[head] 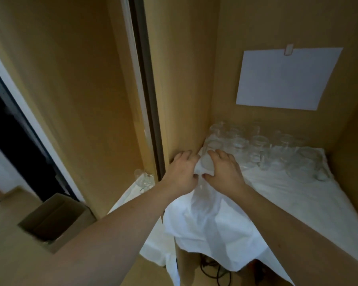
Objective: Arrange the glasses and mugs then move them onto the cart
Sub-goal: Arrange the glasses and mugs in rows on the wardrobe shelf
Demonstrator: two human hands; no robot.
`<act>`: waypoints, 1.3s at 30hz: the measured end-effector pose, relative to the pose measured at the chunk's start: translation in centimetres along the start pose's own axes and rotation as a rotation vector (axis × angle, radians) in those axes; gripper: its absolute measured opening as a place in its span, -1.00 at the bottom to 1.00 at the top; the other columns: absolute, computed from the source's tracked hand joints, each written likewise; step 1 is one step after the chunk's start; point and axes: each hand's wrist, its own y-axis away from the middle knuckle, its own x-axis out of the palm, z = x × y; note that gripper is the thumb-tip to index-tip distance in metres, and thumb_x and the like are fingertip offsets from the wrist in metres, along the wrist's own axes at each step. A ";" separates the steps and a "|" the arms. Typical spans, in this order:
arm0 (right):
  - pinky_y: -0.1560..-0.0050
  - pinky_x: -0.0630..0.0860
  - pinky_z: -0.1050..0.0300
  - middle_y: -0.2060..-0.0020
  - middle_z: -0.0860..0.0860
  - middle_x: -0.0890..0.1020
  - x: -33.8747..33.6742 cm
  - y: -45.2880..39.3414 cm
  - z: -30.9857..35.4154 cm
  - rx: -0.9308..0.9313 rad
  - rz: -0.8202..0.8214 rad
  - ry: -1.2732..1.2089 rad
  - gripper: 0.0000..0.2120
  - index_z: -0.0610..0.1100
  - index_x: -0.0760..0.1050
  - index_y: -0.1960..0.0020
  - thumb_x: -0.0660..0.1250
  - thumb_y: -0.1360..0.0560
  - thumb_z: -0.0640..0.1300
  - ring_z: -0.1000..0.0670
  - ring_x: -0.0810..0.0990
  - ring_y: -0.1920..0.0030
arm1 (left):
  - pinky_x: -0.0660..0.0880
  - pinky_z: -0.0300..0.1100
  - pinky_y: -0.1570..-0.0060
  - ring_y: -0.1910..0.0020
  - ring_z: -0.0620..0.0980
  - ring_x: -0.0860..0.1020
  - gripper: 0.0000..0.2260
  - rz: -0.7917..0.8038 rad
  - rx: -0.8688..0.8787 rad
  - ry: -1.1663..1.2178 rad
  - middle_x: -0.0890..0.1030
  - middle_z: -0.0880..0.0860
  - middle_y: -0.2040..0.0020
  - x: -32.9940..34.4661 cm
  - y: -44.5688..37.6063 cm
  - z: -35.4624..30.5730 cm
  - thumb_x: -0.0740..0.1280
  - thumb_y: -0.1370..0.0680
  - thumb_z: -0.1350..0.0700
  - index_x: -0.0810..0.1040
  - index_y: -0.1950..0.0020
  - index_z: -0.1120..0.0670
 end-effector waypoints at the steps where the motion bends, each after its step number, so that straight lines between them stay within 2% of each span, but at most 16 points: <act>1: -0.42 0.31 -0.01 -0.48 -0.07 0.33 0.1 0.5 0.9 0.004 -0.003 0.001 -0.23 -0.06 0.19 -0.57 0.41 -0.48 0.14 -0.18 0.30 -0.45 | 0.28 -0.06 -0.36 -0.36 0.20 0.37 -0.51 -0.003 0.010 0.011 0.45 0.14 -0.33 -0.4 0.7 0.3 0.35 -0.51 0.15 0.42 -0.45 0.08; 3: -0.38 0.35 -0.03 -0.41 -0.06 0.40 0.4 1.6 2.6 0.017 -0.008 0.003 -0.26 -0.07 0.24 -0.55 0.42 -0.46 0.12 -0.18 0.35 -0.41 | 0.32 -0.06 -0.33 -0.36 0.18 0.34 -0.51 0.004 0.032 0.050 0.44 0.14 -0.34 -1.2 2.2 0.8 0.36 -0.52 0.15 0.42 -0.46 0.09; 6: -0.36 0.39 -0.04 -0.42 -0.06 0.39 0.4 3.7 5.5 0.057 -0.010 0.029 -0.26 -0.06 0.23 -0.55 0.44 -0.47 0.10 -0.18 0.34 -0.40 | 0.40 0.02 -0.33 -0.40 0.16 0.33 -0.51 0.018 0.086 0.084 0.43 0.14 -0.38 -2.6 4.6 2.0 0.38 -0.53 0.13 0.43 -0.46 0.09; 9: -0.38 0.36 -0.02 -0.44 -0.06 0.38 0.7 5.6 8.3 0.087 -0.028 0.064 -0.27 -0.04 0.21 -0.56 0.42 -0.49 0.09 -0.16 0.33 -0.42 | 0.33 0.03 -0.42 -0.47 0.22 0.30 -0.51 0.041 0.111 0.064 0.38 0.17 -0.45 -3.8 7.1 4.5 0.37 -0.54 0.12 0.42 -0.47 0.11; 13: -0.38 0.34 -0.02 -0.45 -0.07 0.37 1.5 8.3 13.0 0.106 -0.030 0.038 -0.29 -0.05 0.20 -0.57 0.41 -0.50 0.02 -0.17 0.32 -0.43 | 0.29 -0.04 -0.45 -0.53 0.13 0.21 -0.45 0.035 0.075 0.008 0.31 0.12 -0.53 -6.0 11.2 8.9 0.37 -0.58 0.09 0.33 -0.56 0.07; 17: -0.35 0.41 -0.03 -0.43 -0.07 0.39 2.2 10.4 17.7 0.117 -0.025 0.015 -0.31 -0.06 0.22 -0.56 0.40 -0.51 -0.01 -0.17 0.35 -0.39 | 0.25 -0.02 -0.47 -0.54 0.15 0.20 -0.44 0.076 0.054 -0.045 0.30 0.13 -0.55 -8.9 14.5 13.3 0.35 -0.60 0.06 0.30 -0.58 0.09; 23: -0.31 0.43 -0.04 -0.36 -0.09 0.43 3.9 12.0 23.5 0.130 -0.005 -0.031 -0.36 -0.07 0.27 -0.51 0.39 -0.48 -0.05 -0.19 0.38 -0.33 | 0.33 0.07 -0.43 -0.51 0.18 0.23 -0.45 0.088 -0.026 -0.029 0.33 0.12 -0.51 -11.2 17.8 18.9 0.35 -0.59 0.06 0.31 -0.56 0.09; 33: -0.39 0.35 -0.03 -0.46 -0.08 0.35 5.9 8.5 30.0 0.050 0.076 -0.015 -0.30 -0.04 0.18 -0.57 0.38 -0.52 0.04 -0.17 0.29 -0.44 | 0.38 0.05 -0.40 -0.46 0.17 0.31 -0.45 0.018 -0.131 0.026 0.39 0.10 -0.47 -13.1 19.1 25.3 0.36 -0.57 0.00 0.36 -0.54 0.07; 39: -0.36 0.38 -0.01 -0.45 -0.07 0.38 7.9 3.9 33.2 -0.008 0.057 -0.121 -0.35 -0.04 0.25 -0.54 0.37 -0.51 0.00 -0.16 0.33 -0.41 | 0.35 0.05 -0.44 -0.49 0.18 0.28 -0.45 0.051 -0.227 -0.036 0.34 0.14 -0.52 -14.3 18.5 29.3 0.33 -0.60 -0.01 0.31 -0.55 0.11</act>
